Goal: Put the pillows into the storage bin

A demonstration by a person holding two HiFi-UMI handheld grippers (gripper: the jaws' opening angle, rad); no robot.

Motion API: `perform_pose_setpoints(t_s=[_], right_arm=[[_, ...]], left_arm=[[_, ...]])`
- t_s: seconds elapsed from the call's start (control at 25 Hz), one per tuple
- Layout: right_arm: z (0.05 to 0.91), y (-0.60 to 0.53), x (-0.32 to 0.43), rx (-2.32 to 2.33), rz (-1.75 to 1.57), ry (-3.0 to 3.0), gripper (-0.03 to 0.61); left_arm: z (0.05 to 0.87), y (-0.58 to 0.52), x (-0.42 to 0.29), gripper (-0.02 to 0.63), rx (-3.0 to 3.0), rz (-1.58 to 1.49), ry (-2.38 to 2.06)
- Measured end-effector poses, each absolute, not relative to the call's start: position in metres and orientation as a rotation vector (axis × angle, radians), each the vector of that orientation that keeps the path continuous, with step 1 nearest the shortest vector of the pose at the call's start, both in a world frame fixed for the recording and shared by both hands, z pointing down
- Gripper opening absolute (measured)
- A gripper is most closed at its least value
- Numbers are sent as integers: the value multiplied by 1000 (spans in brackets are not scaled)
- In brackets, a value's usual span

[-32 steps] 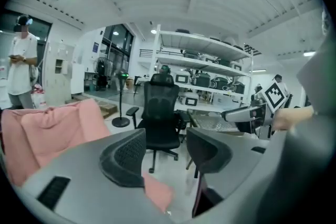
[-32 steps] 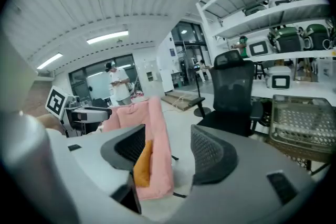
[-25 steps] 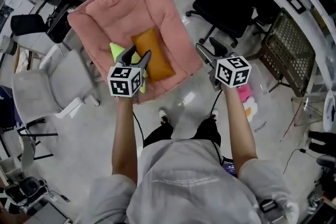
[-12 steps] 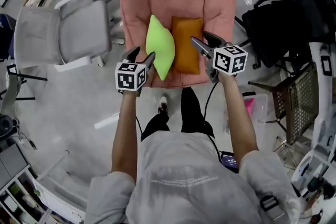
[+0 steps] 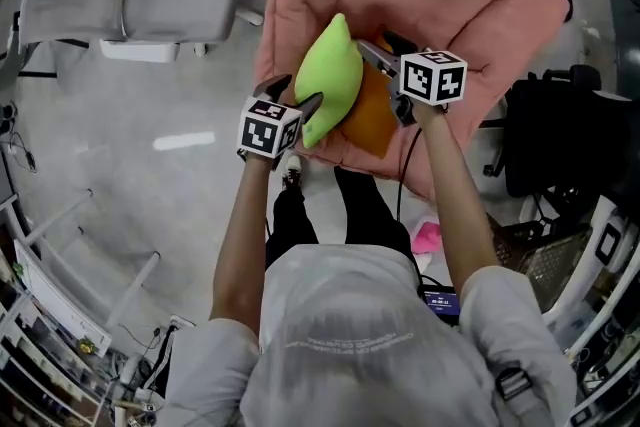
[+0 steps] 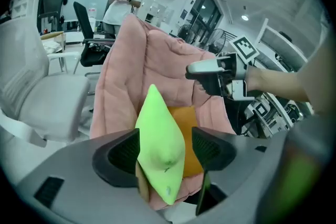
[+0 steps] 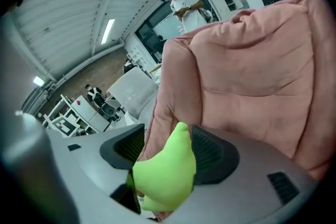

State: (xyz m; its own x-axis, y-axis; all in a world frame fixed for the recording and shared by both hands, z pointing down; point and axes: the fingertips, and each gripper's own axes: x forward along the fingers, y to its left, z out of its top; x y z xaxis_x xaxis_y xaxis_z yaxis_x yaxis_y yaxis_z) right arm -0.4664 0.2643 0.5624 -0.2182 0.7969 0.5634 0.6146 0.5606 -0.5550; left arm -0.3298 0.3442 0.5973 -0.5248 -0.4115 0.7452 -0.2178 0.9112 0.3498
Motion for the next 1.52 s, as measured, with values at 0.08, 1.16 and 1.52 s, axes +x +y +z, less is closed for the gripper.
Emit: perform_pose_setpoints(t_s=[0.08, 1.16, 1.52], right_arm=[[580, 282, -474, -1171, 261, -1873, 300], [595, 296, -425, -1104, 322, -1898, 167], [483, 260, -378, -984, 463, -2206, 175]], left_arm=[[610, 344, -325, 328, 420, -280, -2109], [588, 333, -276, 164, 578, -393, -2172], [498, 339, -247, 164, 890, -184, -2278]])
